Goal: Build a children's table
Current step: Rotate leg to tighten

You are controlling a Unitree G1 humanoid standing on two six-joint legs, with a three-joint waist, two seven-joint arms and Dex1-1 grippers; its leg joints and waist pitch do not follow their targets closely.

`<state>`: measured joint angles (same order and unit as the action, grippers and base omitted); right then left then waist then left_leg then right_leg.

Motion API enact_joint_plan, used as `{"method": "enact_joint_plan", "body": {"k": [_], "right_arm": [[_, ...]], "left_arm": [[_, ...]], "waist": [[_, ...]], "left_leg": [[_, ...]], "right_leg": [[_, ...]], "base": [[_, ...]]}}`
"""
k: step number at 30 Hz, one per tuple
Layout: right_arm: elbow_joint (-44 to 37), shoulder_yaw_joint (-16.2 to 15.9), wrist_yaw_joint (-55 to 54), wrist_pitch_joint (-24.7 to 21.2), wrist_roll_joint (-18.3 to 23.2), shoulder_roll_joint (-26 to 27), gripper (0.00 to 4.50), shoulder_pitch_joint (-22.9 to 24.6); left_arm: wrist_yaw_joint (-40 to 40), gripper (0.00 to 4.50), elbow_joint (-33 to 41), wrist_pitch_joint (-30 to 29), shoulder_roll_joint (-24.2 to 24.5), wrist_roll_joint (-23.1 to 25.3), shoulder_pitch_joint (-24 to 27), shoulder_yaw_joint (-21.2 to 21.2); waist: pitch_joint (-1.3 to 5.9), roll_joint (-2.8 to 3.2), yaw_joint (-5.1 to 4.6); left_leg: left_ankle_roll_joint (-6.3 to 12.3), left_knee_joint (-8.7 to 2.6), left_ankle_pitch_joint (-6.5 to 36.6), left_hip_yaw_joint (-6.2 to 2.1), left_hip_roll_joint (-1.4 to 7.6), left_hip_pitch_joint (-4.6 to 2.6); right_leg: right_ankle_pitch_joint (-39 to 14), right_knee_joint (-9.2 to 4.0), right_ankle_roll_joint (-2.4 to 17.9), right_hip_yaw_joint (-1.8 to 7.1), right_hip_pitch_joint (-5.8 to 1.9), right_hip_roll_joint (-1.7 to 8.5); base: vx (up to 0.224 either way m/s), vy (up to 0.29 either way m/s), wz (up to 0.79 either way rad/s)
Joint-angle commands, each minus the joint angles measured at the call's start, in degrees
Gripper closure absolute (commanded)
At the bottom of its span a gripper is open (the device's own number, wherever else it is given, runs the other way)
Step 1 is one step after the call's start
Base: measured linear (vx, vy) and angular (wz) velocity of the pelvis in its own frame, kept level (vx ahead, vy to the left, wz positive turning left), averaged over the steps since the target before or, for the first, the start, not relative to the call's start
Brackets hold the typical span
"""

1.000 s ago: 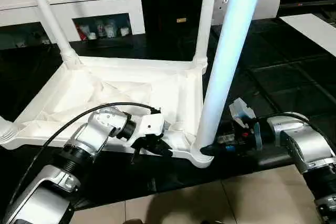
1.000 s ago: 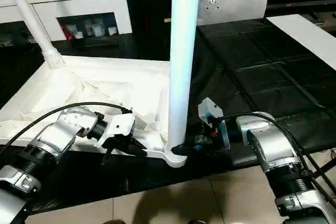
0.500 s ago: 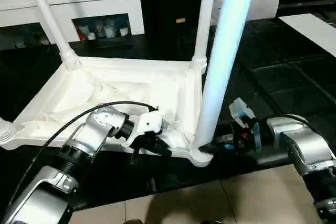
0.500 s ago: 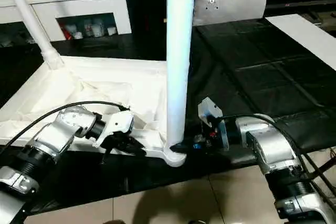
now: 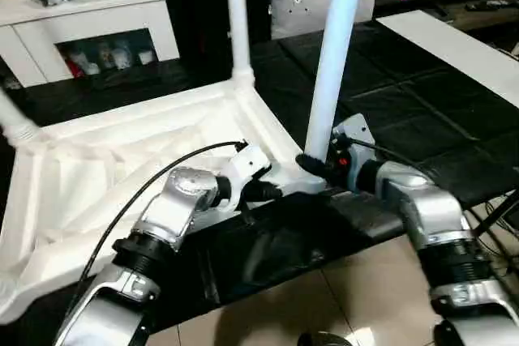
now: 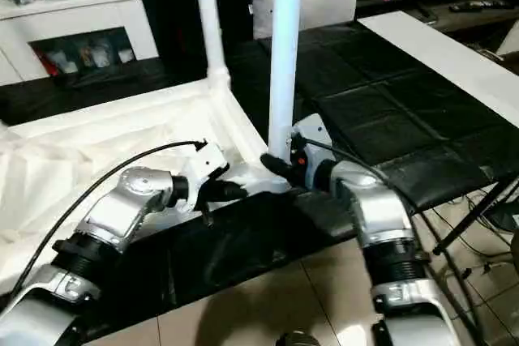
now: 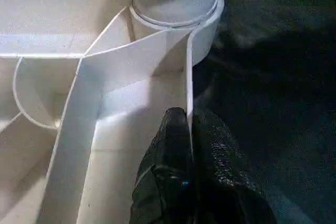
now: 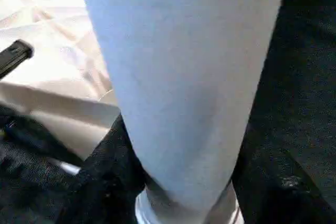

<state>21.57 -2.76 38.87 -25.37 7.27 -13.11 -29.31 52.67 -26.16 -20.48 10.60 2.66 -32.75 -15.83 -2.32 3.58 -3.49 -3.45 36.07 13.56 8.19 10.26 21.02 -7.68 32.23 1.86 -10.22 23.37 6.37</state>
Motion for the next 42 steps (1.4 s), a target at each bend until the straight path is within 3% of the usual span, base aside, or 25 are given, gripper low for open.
{"method": "enact_joint_plan", "body": {"k": [1, 2, 5, 10, 16, 17, 22, 23, 26, 31, 32, 35, 36, 42], "right_arm": [[1.21, -1.7, -0.12, -0.64, 1.24, 2.18, 1.73, -0.01], [0.7, -1.5, 0.16, -0.93, 1.41, 2.22, 1.57, 0.22], [0.03, -1.3, 0.98, -0.6, 1.38, 1.66, 1.38, 0.9], [-0.64, -1.28, 5.71, 2.36, 2.26, -1.15, 0.97, 2.63], [-3.94, -1.89, 15.65, 4.49, 4.19, -6.97, 0.53, 5.09], [-4.21, -1.93, 17.69, 5.12, 4.45, -8.43, 0.38, 5.29], [-3.18, -1.01, 20.49, 8.1, 4.49, -11.55, 0.05, 5.14], [-3.39, -1.3, 22.27, 8.99, 4.43, -12.77, 0.05, 5.45], [-4.02, -2.41, 26.34, 8.94, 4.82, -14.83, 0.05, 5.91], [-3.34, -3.49, 32.53, 9.69, 6.31, -17.02, 0.05, 5.67], [-3.07, -3.65, 34.66, 10.63, 7.03, -17.45, 0.33, 5.38], [-2.32, -3.93, 36.17, 12.27, 7.17, -17.47, 0.55, 4.85], [-2.19, -4.15, 36.95, 12.4, 7.39, -17.51, 0.55, 4.74], [-3.06, -5.58, 40.9, 10.88, 8.65, -17.75, 1.25, 4.6]], "left_arm": [[1.39, 4.5, 4.72, 1.79, -2.25, -1.59, -1.43, -1.21], [1.2, 4.5, 4.63, 1.98, -1.8, -1.22, -1.46, -1.36], [0.81, 4.5, 4.13, 2.97, -0.59, -0.4, -1.53, -1.63], [1.52, 4.5, 3.13, 4.5, 1.24, 0.02, -1.57, -1.64], [4.84, 4.5, 1.42, 6.79, 3.8, 0.28, -2.17, -2.1], [6.25, 4.5, 0.69, 8.07, 4.77, 0.26, -2.35, -2.53], [11.86, 4.5, -0.96, 12.37, 8.03, 0.34, -2.79, -4.5], [13.78, 4.5, -1.19, 13.59, 8.9, 0.37, -2.79, -5.06], [16.21, 4.5, -1.97, 16.2, 10.23, 1.02, -2.99, -6.18], [19.96, 4.5, -3.34, 20.25, 11.64, 1.48, -3.47, -7.75], [21.93, 4.5, -3.73, 21.61, 12.16, 1.39, -3.74, -8.53], [24.94, 4.5, -2.9, 22.35, 12.65, 0.61, -3.59, -9.36], [25.86, 4.5, -2.62, 22.53, 12.74, 0.37, -3.49, -9.56], [28.23, 4.5, -1.64, 23.33, 13.06, 0.21, -3.13, -10.62]], "waist": [[4.32, -0.33, 0.61], [4.38, -0.5, 0.77], [4.34, -0.34, 1.03], [4.15, -0.29, 1.74], [4.19, -0.23, 3.1], [4.17, 0.21, 3.53], [4.22, -0.29, 4.18], [4.22, -0.54, 4.25], [4.23, -0.34, 4.57], [4.28, -0.37, 6.15], [4.26, -0.35, 6.23], [4.26, -0.72, 6.81], [4.27, -0.59, 6.98], [4.26, -0.68, 7.29]], "left_leg": [[5.79, -4.0, 5.42, -0.81, 2.22, 1.02], [6.77, -4.01, 3.28, -0.95, 2.29, 1.36], [8.41, -3.9, 1.64, -0.74, 2.37, 1.08], [7.94, -4.05, 4.05, -0.46, 2.45, 0.7], [8.03, -4.1, 4.02, -0.45, 2.64, 0.52], [7.96, -4.14, 3.75, -0.5, 2.65, 0.44], [7.63, -4.14, 3.34, -0.42, 2.62, 0.45], [7.58, -4.15, 3.41, -0.35, 2.69, 0.36], [8.0, -4.09, 3.16, -0.28, 2.76, 0.33], [8.19, -4.08, 2.91, -0.12, 3.05, 0.1], [8.15, -4.12, 2.85, -0.13, 3.11, 0.14], [7.67, -4.16, 3.03, 0.01, 3.16, 0.04], [7.56, -4.15, 3.08, 0.03, 3.12, -0.01], [7.25, -4.21, 2.95, 0.01, 3.2, 0.01]], "right_leg": [[-20.51, -4.24, 5.35, 2.96, -4.36, 3.14], [-16.77, -3.47, 6.52, 3.08, -4.67, 3.13], [-13.68, -3.1, 8.41, 3.29, -4.62, 3.16], [-16.93, -3.55, 7.84, 3.43, -4.52, 3.23], [-15.9, -3.38, 7.82, 3.64, -4.53, 3.2], [-15.54, -3.34, 8.13, 3.58, -4.44, 3.23], [-15.15, -3.18, 8.28, 3.7, -4.47, 3.23], [-15.22, -3.1, 8.28, 3.76, -4.41, 3.22], [-15.13, -2.97, 8.55, 3.82, -4.37, 3.23], [-15.32, -2.81, 8.69, 3.91, -4.2, 3.3], [-15.27, -2.79, 8.72, 3.95, -4.21, 3.32], [-16.16, -2.84, 8.57, 4.05, -4.06, 3.42], [-16.36, -2.8, 8.64, 4.04, -4.06, 3.43], [-16.63, -2.77, 8.55, 4.11, -4.07, 3.41]], "base": [[0.0, 0.0, 0.0], [0.0, 0.0, 0.0], [0.0, 0.0, 0.0], [0.0, 0.0, 0.0], [0.0, 0.0, 0.0], [0.0, 0.0, 0.0], [0.0, 0.0, 0.0], [0.0, 0.0, 0.0], [0.0, 0.0, 0.0], [0.0, 0.0, 0.0], [0.0, 0.0, 0.0], [0.0, 0.0, 0.0], [0.0, 0.0, 0.0], [0.0, 0.0, 0.0]]}}
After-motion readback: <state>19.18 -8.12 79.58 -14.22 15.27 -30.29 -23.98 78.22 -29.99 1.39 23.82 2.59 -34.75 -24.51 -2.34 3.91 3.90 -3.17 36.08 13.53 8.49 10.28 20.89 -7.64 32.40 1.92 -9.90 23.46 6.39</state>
